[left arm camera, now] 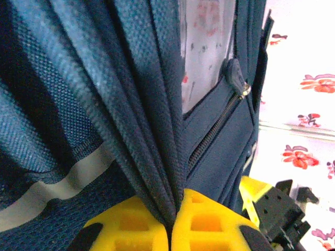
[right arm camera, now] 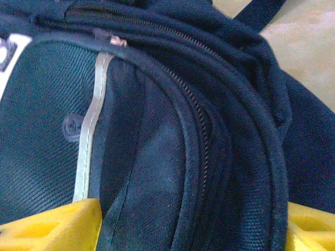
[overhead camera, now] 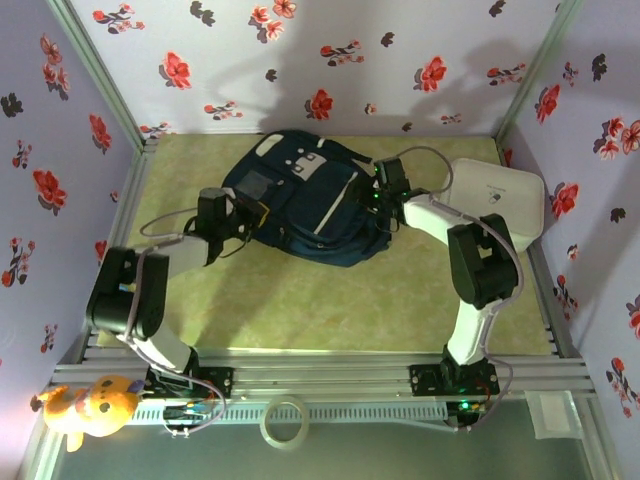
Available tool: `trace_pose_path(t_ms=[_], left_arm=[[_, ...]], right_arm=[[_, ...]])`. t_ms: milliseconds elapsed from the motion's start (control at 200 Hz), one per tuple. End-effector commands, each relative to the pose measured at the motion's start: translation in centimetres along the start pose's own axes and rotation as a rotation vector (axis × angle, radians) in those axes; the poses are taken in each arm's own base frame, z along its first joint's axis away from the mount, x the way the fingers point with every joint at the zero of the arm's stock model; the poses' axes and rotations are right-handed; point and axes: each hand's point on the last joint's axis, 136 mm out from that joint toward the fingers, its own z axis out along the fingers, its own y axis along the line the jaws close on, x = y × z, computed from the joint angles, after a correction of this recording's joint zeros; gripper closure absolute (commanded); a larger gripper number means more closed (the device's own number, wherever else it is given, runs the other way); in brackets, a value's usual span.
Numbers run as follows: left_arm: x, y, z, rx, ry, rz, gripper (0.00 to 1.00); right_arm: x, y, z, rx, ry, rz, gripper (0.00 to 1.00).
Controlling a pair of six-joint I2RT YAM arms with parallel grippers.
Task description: Pack the student bag
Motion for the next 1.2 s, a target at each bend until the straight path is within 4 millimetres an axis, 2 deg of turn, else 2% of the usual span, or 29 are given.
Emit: trace_pose_path(t_ms=[0,125,180,315,405,445,515,590,785,940,1045,1195], left_arm=[[1.5,-2.6,-2.5,0.066,0.002,0.038,1.00],[2.4,-3.7,-3.2,0.079,0.005,0.058,1.00],[2.5,-3.9,-3.1,0.083,0.004,0.055,1.00],[2.7,-4.5,-2.5,0.088,0.000,0.065,1.00],[2.8,-4.7,-2.0,0.093,-0.001,0.065,1.00],[2.9,-4.8,-1.7,0.095,0.002,0.063,1.00],[3.1,-5.0,-1.2,0.099,0.008,0.058,1.00],[3.3,-5.2,-0.8,0.106,0.008,0.053,1.00],[4.2,-6.4,0.4,0.121,0.030,0.068,1.00],[4.9,-6.7,1.3,0.119,0.049,0.075,1.00],[5.3,-6.7,1.8,0.121,0.059,0.073,1.00],[5.5,-6.5,2.0,0.119,0.064,0.066,1.00]], right_arm=[[-2.3,3.6,0.1,-0.101,-0.038,-0.087,0.27],[-2.9,3.4,-0.5,-0.066,-0.039,-0.100,0.25],[-3.3,2.4,-1.4,0.000,-0.059,-0.096,0.23],[-3.9,-0.6,-5.3,0.209,-0.090,-0.131,0.18],[-3.6,-1.8,-8.1,0.284,-0.100,-0.154,0.16],[-3.1,-1.6,-9.1,0.281,-0.096,-0.162,0.16],[-1.6,-0.8,-10.4,0.255,-0.083,-0.180,0.16],[0.7,1.2,-11.5,0.215,-0.064,-0.229,0.17],[6.5,5.9,-12.5,0.117,-0.034,-0.291,0.22],[11.1,9.6,-12.0,0.022,-0.028,-0.315,0.27],[14.1,11.6,-10.7,-0.043,-0.007,-0.293,0.35],[16.2,12.9,-8.9,-0.063,-0.014,-0.259,0.47]])
